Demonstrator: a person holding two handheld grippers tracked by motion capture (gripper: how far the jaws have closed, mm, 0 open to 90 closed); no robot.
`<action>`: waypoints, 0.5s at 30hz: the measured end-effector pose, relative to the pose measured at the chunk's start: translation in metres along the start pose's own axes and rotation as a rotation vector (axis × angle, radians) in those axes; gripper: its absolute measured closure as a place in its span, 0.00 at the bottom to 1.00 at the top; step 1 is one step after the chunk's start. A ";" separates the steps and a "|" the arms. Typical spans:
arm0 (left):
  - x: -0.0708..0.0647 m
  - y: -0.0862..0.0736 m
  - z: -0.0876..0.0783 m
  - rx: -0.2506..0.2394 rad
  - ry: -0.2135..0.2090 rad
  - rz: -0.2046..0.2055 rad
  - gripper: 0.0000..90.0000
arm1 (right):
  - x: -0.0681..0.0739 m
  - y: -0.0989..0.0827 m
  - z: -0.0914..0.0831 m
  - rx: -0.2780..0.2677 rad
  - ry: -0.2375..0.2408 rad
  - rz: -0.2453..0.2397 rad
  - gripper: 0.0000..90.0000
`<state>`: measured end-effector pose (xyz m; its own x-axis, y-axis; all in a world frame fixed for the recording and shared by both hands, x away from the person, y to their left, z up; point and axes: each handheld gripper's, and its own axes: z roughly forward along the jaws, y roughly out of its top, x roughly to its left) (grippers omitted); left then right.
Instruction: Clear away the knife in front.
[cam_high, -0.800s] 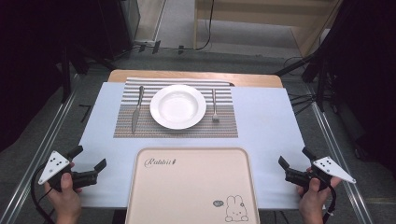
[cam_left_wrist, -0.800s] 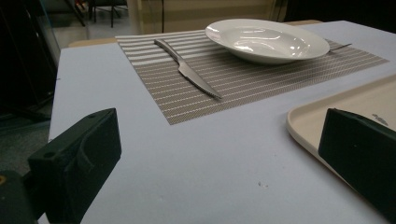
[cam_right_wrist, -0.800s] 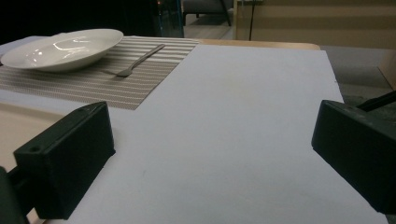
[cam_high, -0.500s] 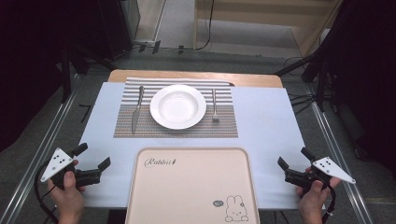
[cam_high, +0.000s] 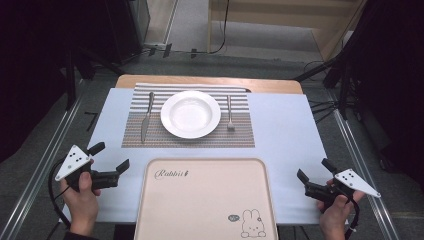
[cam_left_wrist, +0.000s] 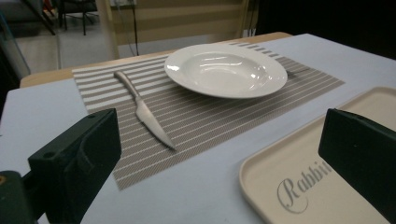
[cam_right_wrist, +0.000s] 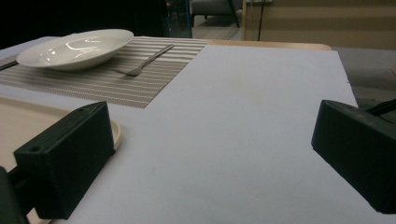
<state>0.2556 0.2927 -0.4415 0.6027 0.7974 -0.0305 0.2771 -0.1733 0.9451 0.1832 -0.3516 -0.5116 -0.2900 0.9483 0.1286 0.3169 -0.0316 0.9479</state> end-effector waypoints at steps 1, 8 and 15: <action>0.000 0.003 0.002 0.002 -0.011 0.000 0.00 | 0.000 0.000 0.000 0.003 -0.001 0.003 0.00; -0.001 0.019 0.020 0.010 -0.022 0.004 0.00 | -0.001 -0.001 0.001 0.005 0.001 0.003 0.00; 0.001 0.032 0.032 0.018 -0.023 0.011 0.00 | 0.000 -0.001 0.001 0.010 0.008 0.004 0.00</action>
<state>0.2889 0.2690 -0.4213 0.6226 0.7820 -0.0279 0.2841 -0.1926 0.9393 0.1840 -0.3514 -0.5124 -0.2962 0.9455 0.1352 0.3276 -0.0324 0.9443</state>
